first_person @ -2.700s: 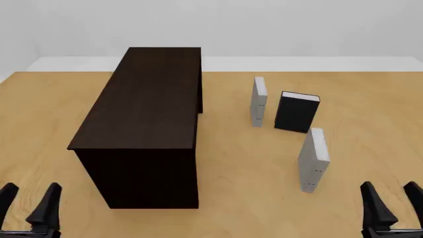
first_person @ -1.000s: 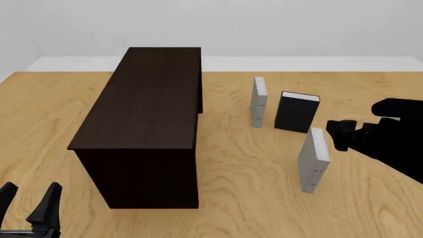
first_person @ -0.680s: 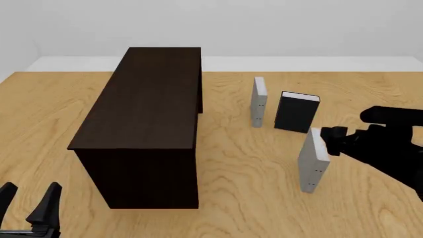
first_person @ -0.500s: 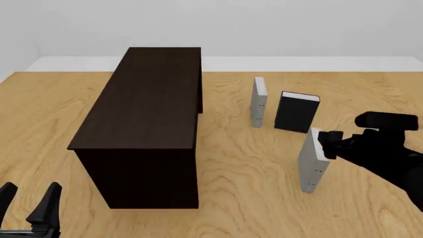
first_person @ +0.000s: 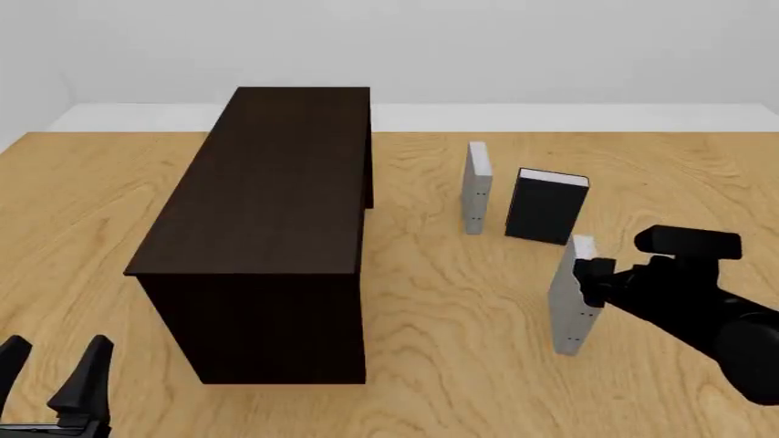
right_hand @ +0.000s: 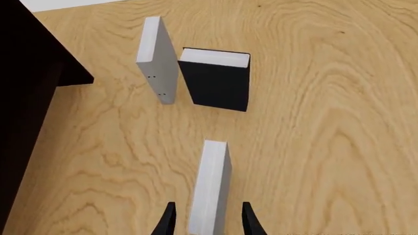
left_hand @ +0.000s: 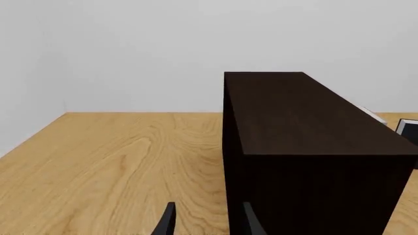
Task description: Pick up the book on the right and place it under the cabinet shelf.
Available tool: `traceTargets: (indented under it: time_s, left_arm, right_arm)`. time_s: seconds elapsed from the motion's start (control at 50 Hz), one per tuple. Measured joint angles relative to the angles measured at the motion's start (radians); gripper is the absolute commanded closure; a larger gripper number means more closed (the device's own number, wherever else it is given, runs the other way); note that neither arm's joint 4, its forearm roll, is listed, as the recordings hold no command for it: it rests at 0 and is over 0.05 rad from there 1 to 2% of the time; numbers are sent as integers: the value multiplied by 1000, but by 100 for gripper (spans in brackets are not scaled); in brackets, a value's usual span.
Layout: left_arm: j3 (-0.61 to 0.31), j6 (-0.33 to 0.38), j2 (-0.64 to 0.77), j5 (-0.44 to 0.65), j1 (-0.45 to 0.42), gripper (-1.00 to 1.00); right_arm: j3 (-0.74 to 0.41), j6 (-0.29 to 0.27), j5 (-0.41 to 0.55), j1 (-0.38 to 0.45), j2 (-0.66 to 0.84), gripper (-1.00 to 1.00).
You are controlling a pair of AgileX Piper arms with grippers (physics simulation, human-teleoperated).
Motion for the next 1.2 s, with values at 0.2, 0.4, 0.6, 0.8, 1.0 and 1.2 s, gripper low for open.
traceTargets:
  time_s: [0.2,0.4,0.6,0.8,1.0,1.2]
  left_arm:
    - [0,-1,0,1,0,-100]
    - [0,-1,0,1,0,-100]
    - [0,-1,0,0,0,-100]
    - [1,-1,0,0,1,-100]
    - [1,-1,0,0,1,-100]
    - [1,-1,0,0,1,-100]
  right_arm:
    - [25,8,-38,-3,25,-100]
    - [49,19,-81,0,58,-100]
    - [74,33,-132,7,96,-100]
    - [96,48,-181,15,135,-100]
    - [113,65,-219,23,161,100]
    - [118,33,-216,8,147,100]
